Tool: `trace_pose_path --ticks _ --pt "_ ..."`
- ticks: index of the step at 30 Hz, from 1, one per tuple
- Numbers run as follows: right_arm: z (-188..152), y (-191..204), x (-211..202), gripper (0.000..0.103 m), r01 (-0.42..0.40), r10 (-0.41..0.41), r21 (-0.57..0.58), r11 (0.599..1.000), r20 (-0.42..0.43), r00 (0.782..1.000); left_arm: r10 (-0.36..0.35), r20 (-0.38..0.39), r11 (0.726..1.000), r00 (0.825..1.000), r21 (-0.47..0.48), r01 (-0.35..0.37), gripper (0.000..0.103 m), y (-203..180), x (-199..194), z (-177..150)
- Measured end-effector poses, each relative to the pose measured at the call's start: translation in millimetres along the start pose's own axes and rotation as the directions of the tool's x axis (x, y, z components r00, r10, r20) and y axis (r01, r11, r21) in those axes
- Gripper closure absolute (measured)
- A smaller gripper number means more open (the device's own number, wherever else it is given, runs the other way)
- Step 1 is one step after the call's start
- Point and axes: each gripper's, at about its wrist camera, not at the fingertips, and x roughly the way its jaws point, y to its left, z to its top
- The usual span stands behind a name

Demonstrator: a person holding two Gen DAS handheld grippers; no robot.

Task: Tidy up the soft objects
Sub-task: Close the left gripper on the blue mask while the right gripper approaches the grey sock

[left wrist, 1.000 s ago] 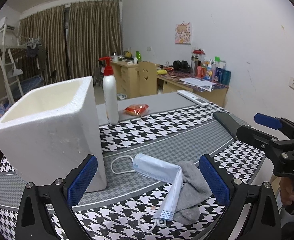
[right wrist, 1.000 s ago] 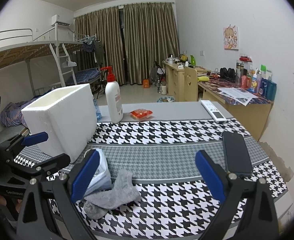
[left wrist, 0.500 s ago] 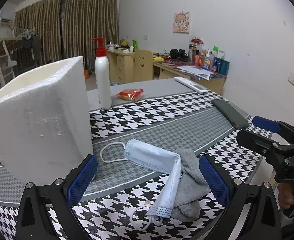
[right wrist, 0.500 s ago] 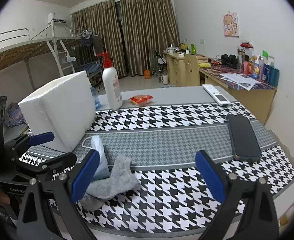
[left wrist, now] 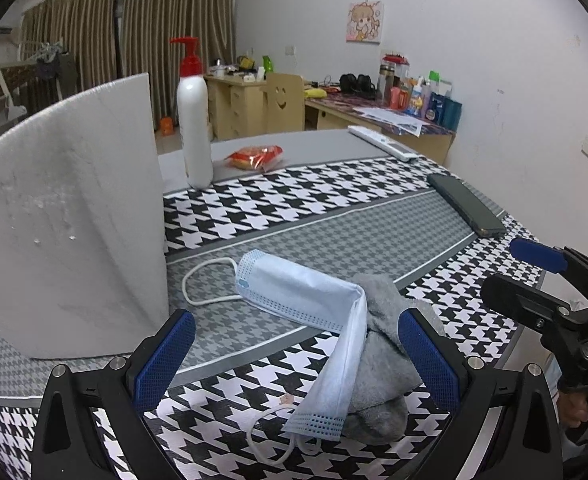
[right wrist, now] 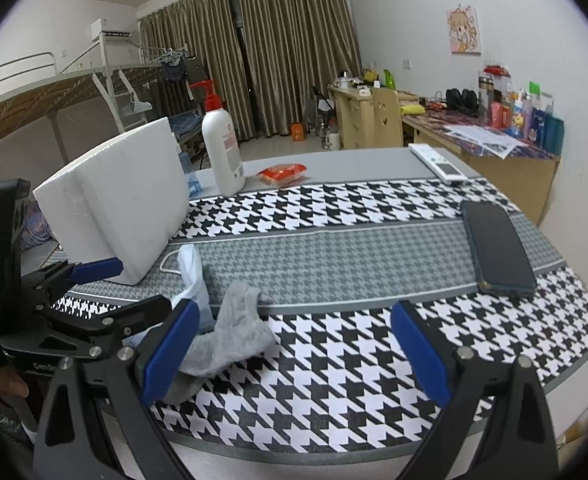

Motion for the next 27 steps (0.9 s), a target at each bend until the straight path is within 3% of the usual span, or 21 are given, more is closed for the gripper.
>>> trace_pose_path --ticks 10,20,27 --pt "-4 -2 5 0.005 0.001 -0.001 0.002 1.0 -0.017 1.0 -0.001 -0.046 1.0 0.999 -0.002 0.001 0.012 -2 14 -4" --pt "-8 3 9 0.005 -0.016 0.015 -0.01 1.0 -0.042 0.999 -0.03 -0.085 1.0 0.996 0.006 0.03 0.035 -6 24 -6" --pt "-11 4 15 0.005 -0.022 0.021 -0.011 1.0 -0.063 0.998 -0.037 -0.094 0.999 0.995 0.0 0.037 0.04 -6 26 -5"
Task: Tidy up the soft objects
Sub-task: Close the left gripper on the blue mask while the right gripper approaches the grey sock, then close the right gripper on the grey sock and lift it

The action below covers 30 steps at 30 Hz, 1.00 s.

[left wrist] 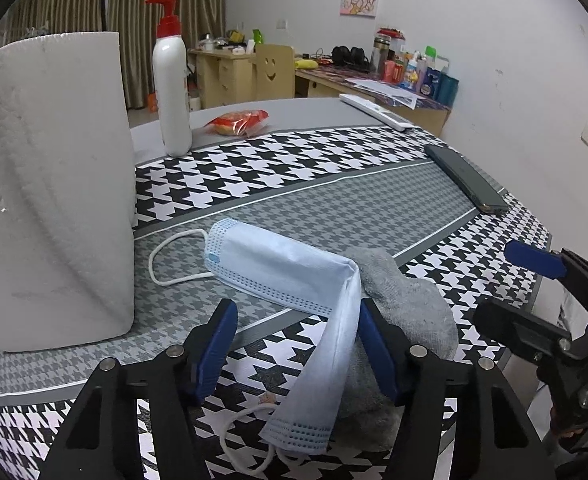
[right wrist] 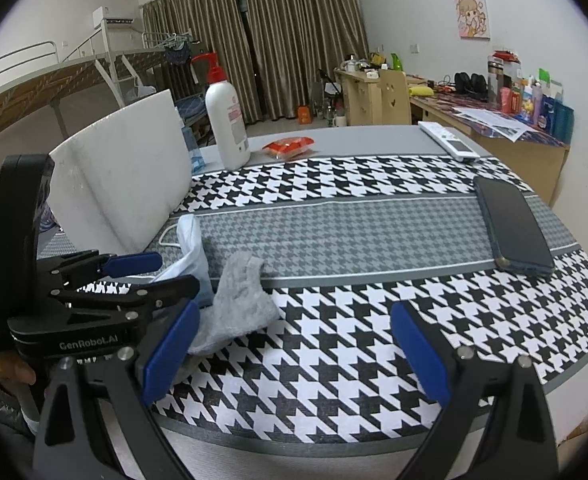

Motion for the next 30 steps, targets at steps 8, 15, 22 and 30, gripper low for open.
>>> trace_pose_path --ticks 8,15,22,30 --pt "-1 0 4 0.005 -0.005 0.005 0.0 1.0 -0.015 1.0 0.014 -0.011 1.0 1.0 0.005 -0.014 0.053 1 3 0" --pt "-2 9 10 0.005 -0.024 0.023 -0.024 0.999 -0.031 0.999 -0.019 -0.021 1.0 1.0 -0.006 0.019 0.068 3 5 3" --pt "-2 17 19 0.005 -0.042 0.039 -0.035 0.999 -0.06 0.997 -0.036 -0.012 0.999 0.999 0.003 0.036 0.091 6 5 6" --pt "-3 30 32 0.005 -0.039 0.033 -0.064 0.997 -0.091 0.995 -0.043 0.011 0.999 0.999 -0.001 0.043 0.091 14 -3 6"
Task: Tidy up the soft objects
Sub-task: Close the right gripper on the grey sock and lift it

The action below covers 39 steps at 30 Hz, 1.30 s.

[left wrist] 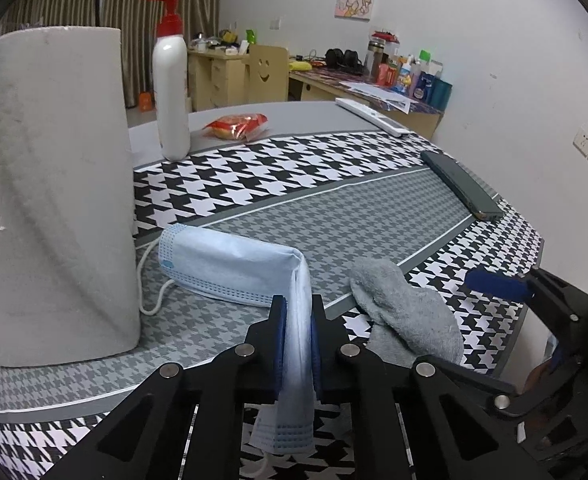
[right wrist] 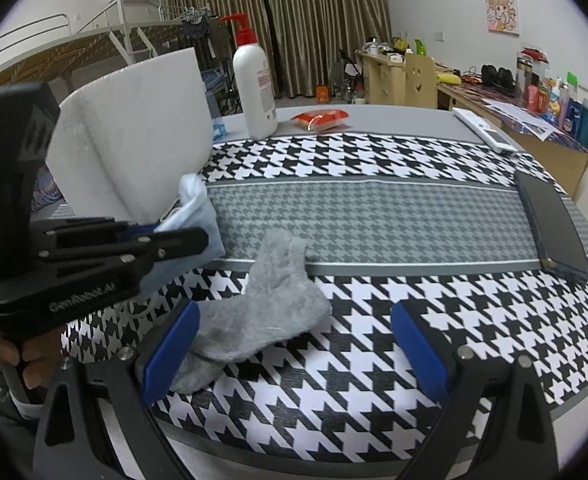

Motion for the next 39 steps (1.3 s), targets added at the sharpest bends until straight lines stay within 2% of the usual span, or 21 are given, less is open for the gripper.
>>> trace_pose_path --ticks 4,13,18,23,30,33,35,38,39 --pt "0 5 2 0.005 0.006 -0.007 -0.017 1.0 -0.005 1.0 -0.003 0.001 1.0 1.0 0.0 0.003 0.091 2 -3 -1" --pt "1 18 -8 0.005 0.006 -0.002 -0.079 0.997 0.047 0.999 0.003 0.019 1.0 1.0 -0.003 -0.003 0.091 6 -13 -3" --pt "-2 23 1 0.005 -0.013 0.014 -0.092 0.996 0.013 1.0 0.002 0.022 1.0 1.0 -0.001 -0.002 0.091 6 -15 -4" --pt "-5 25 11 0.015 -0.034 0.031 -0.096 0.995 -0.031 0.999 -0.001 0.025 1.0 1.0 0.002 0.0 0.091 5 -17 -5" --pt "-6 27 17 0.023 -0.042 0.035 -0.107 0.993 -0.062 0.997 0.001 0.026 1.0 1.0 -0.002 -0.001 0.091 6 -18 -6" --pt "-6 29 15 0.037 -0.043 0.036 -0.113 0.993 -0.067 0.997 0.003 0.027 1.0 1.0 -0.005 -0.002 0.091 7 -19 -6" --pt "-5 31 15 0.056 -0.063 0.055 -0.118 0.991 -0.073 0.996 0.005 0.028 1.0 1.0 -0.007 -0.004 0.091 8 -19 -6" --pt "-5 34 14 0.077 -0.077 0.068 -0.122 0.99 -0.074 0.995 0.006 0.032 1.0 0.999 -0.007 -0.005 0.091 7 -20 -6" --pt "-5 34 13 0.08 -0.093 0.085 -0.117 0.989 -0.075 0.994 0.005 0.033 1.0 0.999 -0.007 -0.005 0.091 7 -21 -6"
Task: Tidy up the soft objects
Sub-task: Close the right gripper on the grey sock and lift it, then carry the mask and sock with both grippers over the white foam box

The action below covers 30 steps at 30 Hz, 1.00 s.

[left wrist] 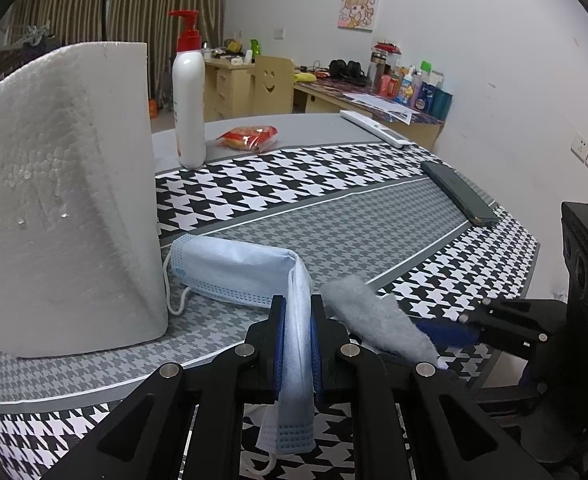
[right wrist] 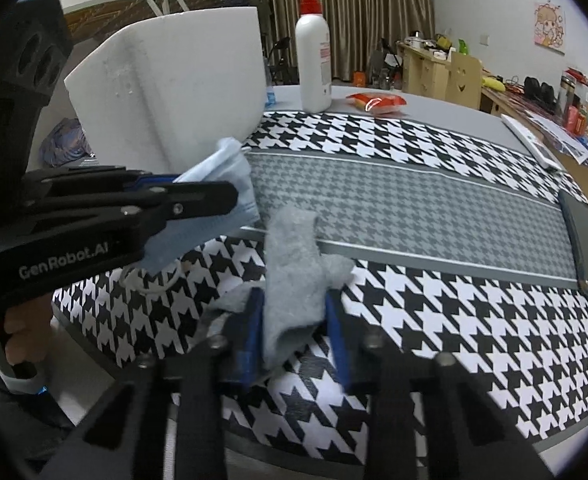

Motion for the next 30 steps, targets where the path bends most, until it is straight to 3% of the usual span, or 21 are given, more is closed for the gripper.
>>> trace_pose_path --ticks 30 --pt "13 -19 -45 0.081 0.089 -0.101 0.092 0.992 0.128 0.987 0.021 0.104 0.999 0.994 0.036 -0.025 0.091 -9 -38 0"
